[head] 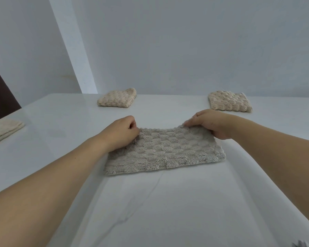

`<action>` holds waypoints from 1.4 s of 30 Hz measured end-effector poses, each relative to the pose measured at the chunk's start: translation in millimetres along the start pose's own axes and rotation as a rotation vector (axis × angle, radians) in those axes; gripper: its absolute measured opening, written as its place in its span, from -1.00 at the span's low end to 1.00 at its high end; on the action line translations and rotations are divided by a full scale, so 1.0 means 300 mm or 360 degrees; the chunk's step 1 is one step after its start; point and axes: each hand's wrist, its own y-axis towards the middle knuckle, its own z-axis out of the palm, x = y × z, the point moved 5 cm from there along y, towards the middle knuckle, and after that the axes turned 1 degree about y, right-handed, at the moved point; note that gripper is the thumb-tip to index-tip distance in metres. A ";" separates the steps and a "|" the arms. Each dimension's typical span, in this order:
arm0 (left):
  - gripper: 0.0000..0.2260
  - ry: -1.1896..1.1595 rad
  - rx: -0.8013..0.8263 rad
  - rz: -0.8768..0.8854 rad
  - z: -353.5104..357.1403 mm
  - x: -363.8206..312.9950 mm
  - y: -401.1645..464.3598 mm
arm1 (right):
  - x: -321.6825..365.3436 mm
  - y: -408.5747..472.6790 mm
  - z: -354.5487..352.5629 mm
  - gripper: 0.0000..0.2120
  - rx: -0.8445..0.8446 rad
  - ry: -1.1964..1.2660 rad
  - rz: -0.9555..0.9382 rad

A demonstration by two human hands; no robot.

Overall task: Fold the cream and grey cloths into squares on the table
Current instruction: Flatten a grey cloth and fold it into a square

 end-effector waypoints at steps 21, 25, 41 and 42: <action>-0.95 -0.0094 0.0068 0.0080 0.019 0.056 0.033 | -0.016 0.035 -0.073 -0.79 -0.0081 -0.0681 -0.0045; -0.94 -0.0104 0.0017 0.0121 0.025 0.057 0.030 | -0.022 0.038 -0.084 -0.82 -0.0180 -0.0552 -0.0070; -0.74 0.0982 -0.0336 -0.0067 -0.006 -0.034 0.020 | 0.037 0.016 0.002 -0.70 -0.0807 -0.1515 -0.0423; -0.74 0.0848 -0.0395 0.0023 -0.005 -0.076 0.011 | 0.050 -0.005 0.032 -0.66 -0.0830 -0.1502 -0.0517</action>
